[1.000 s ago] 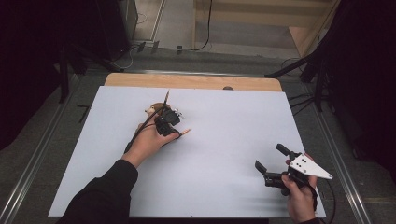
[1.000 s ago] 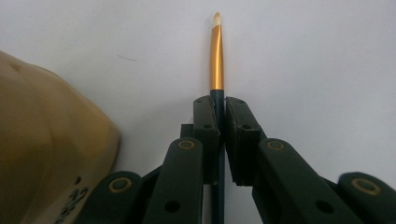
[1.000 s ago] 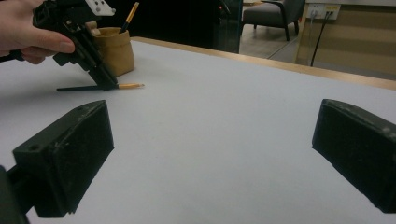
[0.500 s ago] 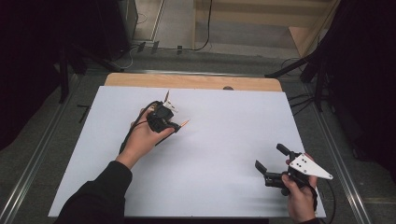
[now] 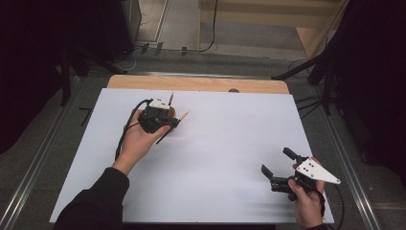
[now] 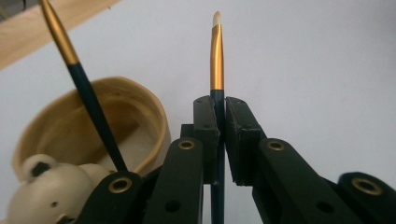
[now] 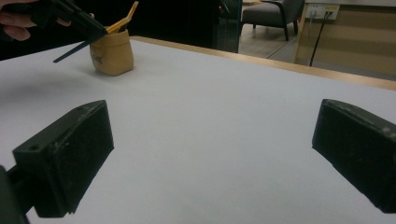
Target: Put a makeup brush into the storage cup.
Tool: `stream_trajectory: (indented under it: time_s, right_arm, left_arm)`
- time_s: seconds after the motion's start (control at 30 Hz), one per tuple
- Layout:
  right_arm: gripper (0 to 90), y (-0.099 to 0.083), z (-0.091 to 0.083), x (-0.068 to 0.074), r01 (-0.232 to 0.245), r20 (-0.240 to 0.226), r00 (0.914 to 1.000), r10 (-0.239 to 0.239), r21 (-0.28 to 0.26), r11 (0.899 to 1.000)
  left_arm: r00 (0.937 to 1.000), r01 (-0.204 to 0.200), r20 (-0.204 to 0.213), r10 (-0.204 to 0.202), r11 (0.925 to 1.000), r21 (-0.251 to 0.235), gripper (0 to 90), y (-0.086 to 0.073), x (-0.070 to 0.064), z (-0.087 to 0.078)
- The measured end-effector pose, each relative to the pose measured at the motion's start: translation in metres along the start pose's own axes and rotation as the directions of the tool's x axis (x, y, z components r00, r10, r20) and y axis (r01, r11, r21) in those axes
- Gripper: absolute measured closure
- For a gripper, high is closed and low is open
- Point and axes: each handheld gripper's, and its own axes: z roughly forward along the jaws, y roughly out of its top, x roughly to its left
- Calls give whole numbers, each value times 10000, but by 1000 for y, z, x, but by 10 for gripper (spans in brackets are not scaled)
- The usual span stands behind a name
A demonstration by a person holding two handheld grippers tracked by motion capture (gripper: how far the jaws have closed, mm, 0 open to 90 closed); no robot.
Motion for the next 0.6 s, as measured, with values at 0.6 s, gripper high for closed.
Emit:
stream_trajectory:
  time_s: [0.6]
  right_arm:
    - [0,0,0,0,5,9,10000,-5,4,10000]
  left_arm:
    - [9975,614,-178,-681,9654,-2534,844,-6,10,-24]
